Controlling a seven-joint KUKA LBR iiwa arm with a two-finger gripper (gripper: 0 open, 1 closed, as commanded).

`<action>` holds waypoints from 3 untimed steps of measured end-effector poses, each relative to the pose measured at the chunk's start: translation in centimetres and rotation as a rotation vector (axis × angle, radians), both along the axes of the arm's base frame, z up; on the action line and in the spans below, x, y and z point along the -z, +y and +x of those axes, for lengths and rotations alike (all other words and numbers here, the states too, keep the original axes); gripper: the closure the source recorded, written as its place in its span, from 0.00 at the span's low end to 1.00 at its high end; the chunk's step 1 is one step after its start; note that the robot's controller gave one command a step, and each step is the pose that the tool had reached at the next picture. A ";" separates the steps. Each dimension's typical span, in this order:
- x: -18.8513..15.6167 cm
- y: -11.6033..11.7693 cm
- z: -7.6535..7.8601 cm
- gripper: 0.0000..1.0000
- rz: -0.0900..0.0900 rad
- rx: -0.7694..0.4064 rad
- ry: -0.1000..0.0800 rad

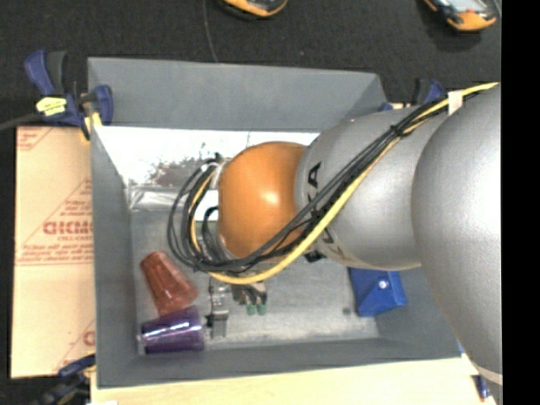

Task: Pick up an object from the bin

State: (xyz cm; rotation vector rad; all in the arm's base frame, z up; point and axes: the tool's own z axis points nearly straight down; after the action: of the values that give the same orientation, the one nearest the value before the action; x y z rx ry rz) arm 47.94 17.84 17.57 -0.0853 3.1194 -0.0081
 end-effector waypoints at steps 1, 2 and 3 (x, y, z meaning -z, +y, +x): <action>-6.1 1.5 0.5 0.00 -0.001 -0.137 -0.003; -2.8 1.6 0.3 0.00 0.001 -0.175 -0.013; -2.2 3.7 -0.4 0.00 -0.003 -0.299 -0.009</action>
Offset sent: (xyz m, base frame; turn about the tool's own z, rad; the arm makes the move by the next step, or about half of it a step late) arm -0.0041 0.0098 -0.0468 -0.1357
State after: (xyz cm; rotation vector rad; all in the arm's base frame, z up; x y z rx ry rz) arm 47.58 21.50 19.74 -0.5470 3.0625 -0.0080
